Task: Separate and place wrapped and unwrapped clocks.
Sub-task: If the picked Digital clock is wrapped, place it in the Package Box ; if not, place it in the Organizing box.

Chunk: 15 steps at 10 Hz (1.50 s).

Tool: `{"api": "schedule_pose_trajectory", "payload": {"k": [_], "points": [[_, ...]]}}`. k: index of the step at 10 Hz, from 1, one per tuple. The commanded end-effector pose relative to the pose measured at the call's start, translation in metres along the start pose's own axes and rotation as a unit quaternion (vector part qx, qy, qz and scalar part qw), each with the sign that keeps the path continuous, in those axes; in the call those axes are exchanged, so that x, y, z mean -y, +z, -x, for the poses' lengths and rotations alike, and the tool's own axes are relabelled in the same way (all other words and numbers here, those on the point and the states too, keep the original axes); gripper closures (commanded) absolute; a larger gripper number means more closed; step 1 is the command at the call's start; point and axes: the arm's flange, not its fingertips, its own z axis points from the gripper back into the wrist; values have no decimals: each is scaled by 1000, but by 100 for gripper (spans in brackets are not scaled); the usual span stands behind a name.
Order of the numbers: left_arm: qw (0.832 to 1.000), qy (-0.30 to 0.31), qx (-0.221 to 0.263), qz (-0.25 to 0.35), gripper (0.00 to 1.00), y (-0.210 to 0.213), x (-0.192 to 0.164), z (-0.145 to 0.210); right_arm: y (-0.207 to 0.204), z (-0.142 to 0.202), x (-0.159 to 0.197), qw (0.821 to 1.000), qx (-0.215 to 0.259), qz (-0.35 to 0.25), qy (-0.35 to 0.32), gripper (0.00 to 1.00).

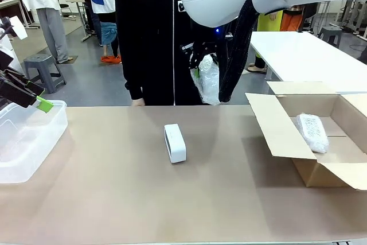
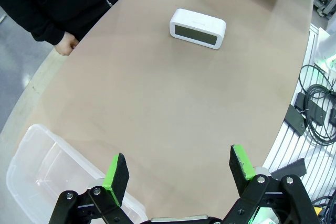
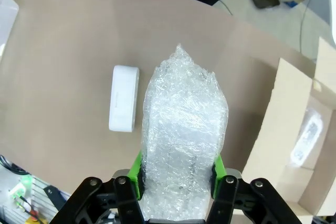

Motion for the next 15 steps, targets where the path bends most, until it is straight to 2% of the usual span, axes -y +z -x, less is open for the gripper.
{"api": "schedule_pose_trajectory", "payload": {"k": [1, 9, 10, 12, 15], "points": [[1000, -7, 4, 6, 0, 0, -2, 1, 1, 2, 2, 1000, 0, -1, -2, 66], [1000, -7, 4, 6, 0, 0, -2, 1, 1, 2, 2, 1000, 0, -1, -2, 66], [1000, -7, 4, 6, 0, 0, -2, 1, 0, 0, 0, 1000, 0, 0, 0, 46], [1000, -7, 4, 6, 0, 0, -2, 1, 26, -9, 66, 997, -4, 21, -80, 46], [1000, -7, 4, 6, 0, 0, -2, 1, 44, 20, 178, 977, -28, 58, -206, 46]]}}
